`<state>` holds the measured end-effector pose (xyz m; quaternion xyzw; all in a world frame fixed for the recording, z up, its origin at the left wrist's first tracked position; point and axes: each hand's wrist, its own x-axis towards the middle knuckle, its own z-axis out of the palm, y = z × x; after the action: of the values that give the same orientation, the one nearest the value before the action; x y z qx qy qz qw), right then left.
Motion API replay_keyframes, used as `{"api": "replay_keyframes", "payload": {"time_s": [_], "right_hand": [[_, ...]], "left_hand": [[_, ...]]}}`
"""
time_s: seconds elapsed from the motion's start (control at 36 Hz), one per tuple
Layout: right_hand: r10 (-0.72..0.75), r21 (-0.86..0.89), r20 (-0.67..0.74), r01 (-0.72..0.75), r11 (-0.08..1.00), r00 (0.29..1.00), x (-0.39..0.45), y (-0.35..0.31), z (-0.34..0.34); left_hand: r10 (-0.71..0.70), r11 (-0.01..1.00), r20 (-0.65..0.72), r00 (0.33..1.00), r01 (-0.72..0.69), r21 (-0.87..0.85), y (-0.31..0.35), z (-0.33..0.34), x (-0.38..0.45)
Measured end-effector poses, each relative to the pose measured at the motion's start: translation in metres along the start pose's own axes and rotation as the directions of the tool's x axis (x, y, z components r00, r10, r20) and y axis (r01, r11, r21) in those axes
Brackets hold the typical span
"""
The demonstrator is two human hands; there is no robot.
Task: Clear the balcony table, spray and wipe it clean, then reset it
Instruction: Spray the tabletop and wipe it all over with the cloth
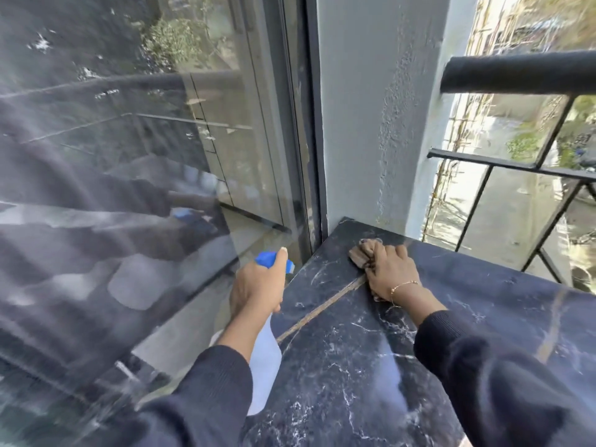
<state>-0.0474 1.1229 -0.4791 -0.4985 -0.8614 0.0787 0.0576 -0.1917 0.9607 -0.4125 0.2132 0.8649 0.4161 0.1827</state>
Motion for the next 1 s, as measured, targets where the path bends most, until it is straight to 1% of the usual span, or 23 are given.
{"api": "replay_keyframes", "payload": {"time_s": [0.06,0.08,0.11,0.19,0.39,0.61,0.72,0.81,0.92,1.0], "right_hand": [[0.003,0.000,-0.002,-0.003,1.000,1.000,-0.001,-0.001,0.001],[-0.003,-0.003,-0.004,0.003,1.000,1.000,-0.004,-0.026,0.013],[-0.002,-0.005,-0.003,0.002,1.000,1.000,-0.005,-0.032,0.016],[0.004,-0.002,-0.014,-0.004,1.000,1.000,-0.005,-0.036,0.019],[0.027,-0.015,-0.010,-0.027,1.000,1.000,-0.003,-0.032,0.020],[0.040,-0.019,-0.031,-0.040,0.999,0.999,0.026,-0.046,0.016],[-0.059,-0.061,-0.019,0.058,0.996,0.998,0.040,-0.071,0.021],[-0.128,-0.097,-0.007,0.127,0.987,0.992,0.040,-0.083,0.022],[-0.238,-0.066,0.004,0.238,0.969,0.971,0.023,-0.092,0.026],[-0.362,-0.020,0.031,0.363,0.932,0.932,-0.002,-0.094,0.032]], "left_hand": [[0.006,1.000,-0.019,1.000,-0.006,0.005,-0.001,0.000,0.001],[0.016,1.000,-0.027,1.000,-0.016,0.000,-0.020,-0.017,0.011],[0.032,0.999,-0.026,0.999,-0.032,0.007,-0.025,-0.020,0.016],[0.025,0.999,-0.055,0.998,-0.023,0.025,-0.031,-0.019,0.023],[-0.037,0.999,-0.108,0.993,0.039,0.023,-0.035,-0.010,0.030],[-0.097,0.995,-0.115,0.989,0.098,0.009,-0.038,-0.014,0.040],[-0.139,0.990,-0.144,0.980,0.137,-0.025,-0.044,-0.021,0.045],[-0.150,0.988,-0.128,0.980,0.143,-0.059,-0.045,-0.026,0.049],[-0.137,0.988,-0.114,0.984,0.128,-0.081,-0.043,-0.033,0.045],[-0.154,0.985,-0.120,0.981,0.142,-0.098,-0.039,-0.033,0.040]]}}
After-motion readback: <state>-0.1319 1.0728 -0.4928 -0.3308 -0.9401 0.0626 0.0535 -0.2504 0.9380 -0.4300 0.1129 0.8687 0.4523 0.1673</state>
